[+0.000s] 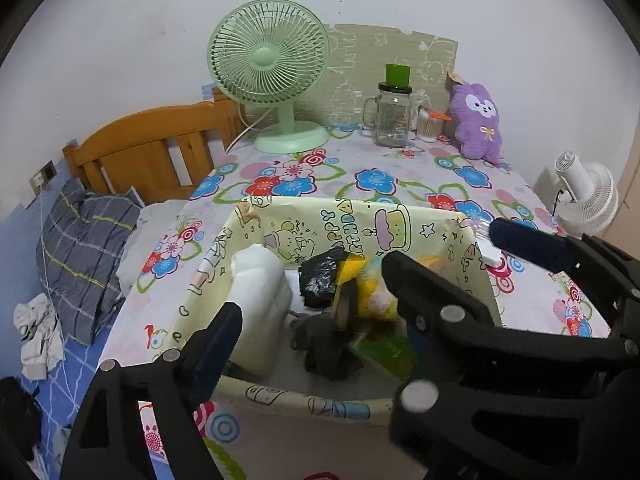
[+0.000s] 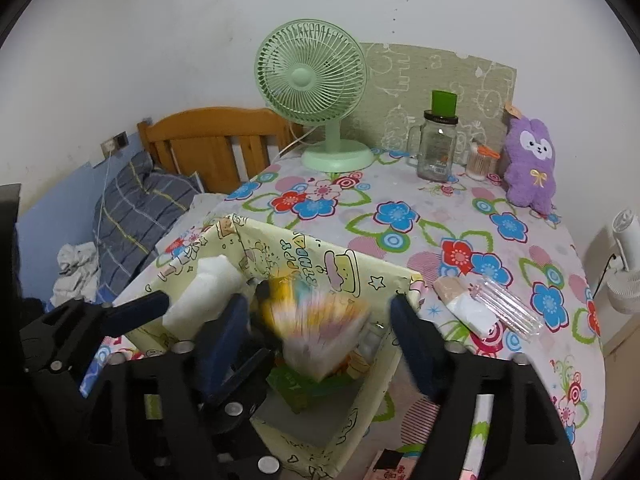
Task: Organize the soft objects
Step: 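Open both grippers to drop the bag and packet into the box, then withdraw both grippers from the box back over the bed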
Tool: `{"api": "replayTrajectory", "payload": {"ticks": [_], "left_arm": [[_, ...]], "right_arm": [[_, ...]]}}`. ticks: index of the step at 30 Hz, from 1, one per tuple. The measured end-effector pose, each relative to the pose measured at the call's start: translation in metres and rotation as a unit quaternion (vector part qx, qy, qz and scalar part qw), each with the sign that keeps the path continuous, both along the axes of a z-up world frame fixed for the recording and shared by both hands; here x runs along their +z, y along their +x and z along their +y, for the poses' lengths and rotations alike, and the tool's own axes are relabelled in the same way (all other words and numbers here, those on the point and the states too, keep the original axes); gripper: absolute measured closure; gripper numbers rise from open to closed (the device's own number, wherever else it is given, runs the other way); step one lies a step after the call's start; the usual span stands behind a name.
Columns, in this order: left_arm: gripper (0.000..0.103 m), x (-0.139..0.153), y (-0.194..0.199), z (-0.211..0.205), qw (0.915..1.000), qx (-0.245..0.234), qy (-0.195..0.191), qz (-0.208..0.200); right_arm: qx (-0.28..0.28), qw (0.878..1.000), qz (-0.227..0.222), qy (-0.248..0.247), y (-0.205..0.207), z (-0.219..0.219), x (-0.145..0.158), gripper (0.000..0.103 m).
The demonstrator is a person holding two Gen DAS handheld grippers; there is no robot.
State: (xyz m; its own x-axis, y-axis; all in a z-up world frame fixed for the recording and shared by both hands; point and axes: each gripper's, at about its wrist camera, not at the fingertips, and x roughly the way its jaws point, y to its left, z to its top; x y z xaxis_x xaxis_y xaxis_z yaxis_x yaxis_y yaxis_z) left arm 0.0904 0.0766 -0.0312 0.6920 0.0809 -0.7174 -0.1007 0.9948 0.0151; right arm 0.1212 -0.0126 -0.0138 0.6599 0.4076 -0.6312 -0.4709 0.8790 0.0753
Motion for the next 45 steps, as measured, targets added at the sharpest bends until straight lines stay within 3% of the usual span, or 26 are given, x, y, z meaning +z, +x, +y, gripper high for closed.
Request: {"api": "replayTrajectory", "payload": {"ticks": [4, 23, 37, 45], "left_arm": [[0.015, 0.0, -0.002, -0.003, 1.0, -0.005, -0.002, 0.002], [0.01, 0.017, -0.022, -0.057, 0.9986, -0.048, -0.009, -0.023], [0.003, 0.028, -0.035, -0.102, 0.9954, -0.083, -0.015, -0.046], [0.0, 0.026, -0.039, -0.123, 0.9943, -0.096, -0.02, -0.044]], "right_arm": [[-0.008, 1.0, -0.012, -0.006, -0.005, -0.002, 0.001, 0.015], [-0.063, 0.998, -0.025, -0.002, -0.034, -0.062, 0.016, 0.014], [-0.112, 0.993, -0.044, -0.002, -0.054, -0.11, 0.026, 0.002], [-0.135, 0.99, -0.05, -0.003, -0.062, -0.132, 0.025, 0.0]]}}
